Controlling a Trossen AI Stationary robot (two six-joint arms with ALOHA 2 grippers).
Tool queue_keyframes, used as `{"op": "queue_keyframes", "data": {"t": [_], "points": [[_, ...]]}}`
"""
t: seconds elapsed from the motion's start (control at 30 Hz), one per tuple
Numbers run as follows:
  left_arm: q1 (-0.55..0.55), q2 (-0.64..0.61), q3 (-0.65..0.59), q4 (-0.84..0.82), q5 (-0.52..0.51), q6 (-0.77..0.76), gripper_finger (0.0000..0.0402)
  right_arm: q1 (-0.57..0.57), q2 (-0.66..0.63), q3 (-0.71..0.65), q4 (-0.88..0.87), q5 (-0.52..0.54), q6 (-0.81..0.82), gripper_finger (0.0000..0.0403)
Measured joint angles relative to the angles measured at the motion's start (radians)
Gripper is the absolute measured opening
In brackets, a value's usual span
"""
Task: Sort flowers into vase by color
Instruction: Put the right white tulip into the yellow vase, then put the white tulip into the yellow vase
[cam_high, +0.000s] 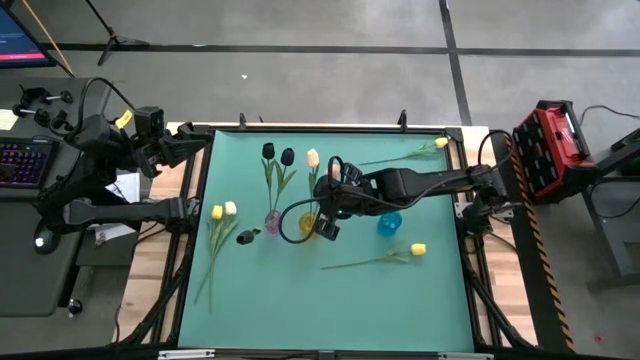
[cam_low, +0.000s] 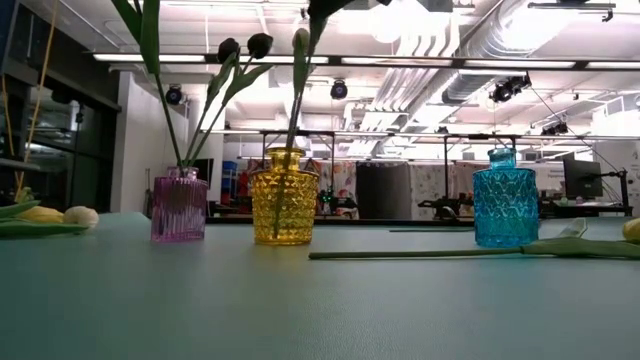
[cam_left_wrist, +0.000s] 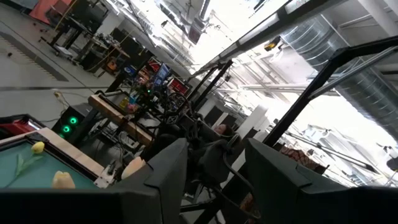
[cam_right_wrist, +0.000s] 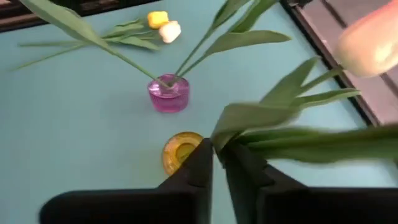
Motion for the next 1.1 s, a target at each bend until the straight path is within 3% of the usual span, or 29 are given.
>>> {"op": "queue_keyframes", "data": {"t": [0.1,0.37,0.5,0.67,1.1], "points": [[0.000,0.000,0.000,0.000,0.000,0.000,0.0151,0.000,0.000,0.000,0.002,-0.035,-0.014,0.0084],[0.000,0.000,0.000,0.000,0.002,0.000,0.0151,0.009,0.000,0.016,-0.028,-0.051,-0.111,0.0267],[0.000,0.000,0.000,0.000,0.002,0.000,0.0151,0.009,-0.001,0.058,-0.109,-0.117,-0.121,0.0326],[0.001,0.000,0.000,0.000,0.002,0.000,0.0151,0.010,-0.002,0.113,-0.238,-0.149,-0.074,0.0349],[0.001,0.000,0.000,0.000,0.002,0.000,0.0151,0.047,-0.002,0.122,-0.320,-0.284,0.011,0.0335]]}}
